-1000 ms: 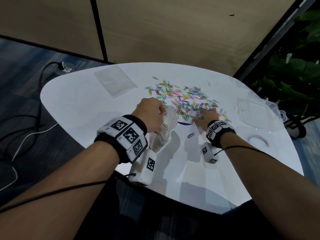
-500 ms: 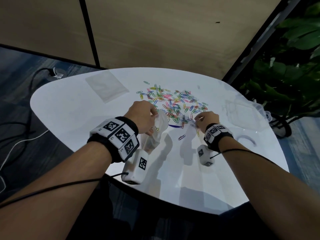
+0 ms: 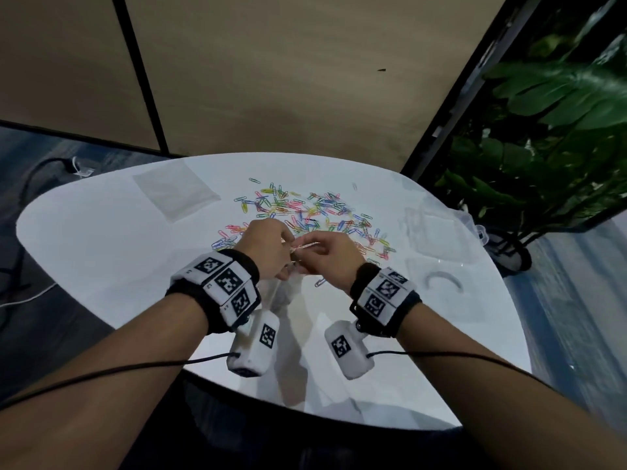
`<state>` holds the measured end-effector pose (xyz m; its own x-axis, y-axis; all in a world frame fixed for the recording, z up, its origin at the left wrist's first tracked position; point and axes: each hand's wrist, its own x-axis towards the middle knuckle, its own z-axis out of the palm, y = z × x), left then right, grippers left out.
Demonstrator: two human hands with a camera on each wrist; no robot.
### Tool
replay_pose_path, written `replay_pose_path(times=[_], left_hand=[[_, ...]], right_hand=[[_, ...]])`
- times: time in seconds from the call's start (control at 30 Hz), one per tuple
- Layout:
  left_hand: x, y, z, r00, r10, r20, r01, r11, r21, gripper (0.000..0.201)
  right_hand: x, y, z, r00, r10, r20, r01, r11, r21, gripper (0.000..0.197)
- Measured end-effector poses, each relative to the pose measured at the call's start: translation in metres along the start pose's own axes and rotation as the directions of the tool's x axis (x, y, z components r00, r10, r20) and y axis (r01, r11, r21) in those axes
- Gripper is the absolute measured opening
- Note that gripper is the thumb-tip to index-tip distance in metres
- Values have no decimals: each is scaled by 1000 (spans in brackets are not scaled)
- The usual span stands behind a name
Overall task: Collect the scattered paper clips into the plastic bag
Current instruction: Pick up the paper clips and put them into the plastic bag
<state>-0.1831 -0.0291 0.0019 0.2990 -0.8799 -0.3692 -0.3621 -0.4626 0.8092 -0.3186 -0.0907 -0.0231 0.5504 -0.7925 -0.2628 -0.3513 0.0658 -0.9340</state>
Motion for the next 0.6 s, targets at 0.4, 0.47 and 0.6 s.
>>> replay_pose_path(times=[0.4,0.47,0.6], left_hand=[[13,0,-3,1000,-10,-26,9,1000,-15,17],[15,-2,-5,1000,-1,-25,1,1000,-2,17],[18,-5,-9,1000,0,-22,0,1000,-8,15]], right_hand=[[70,90,-129,886,227,-403,-458,555,-694,72],[80,106,-127,874,258,-412,-485,534,-693,74],[89,99,-94,915,274,-298,-392,421,-818,57]])
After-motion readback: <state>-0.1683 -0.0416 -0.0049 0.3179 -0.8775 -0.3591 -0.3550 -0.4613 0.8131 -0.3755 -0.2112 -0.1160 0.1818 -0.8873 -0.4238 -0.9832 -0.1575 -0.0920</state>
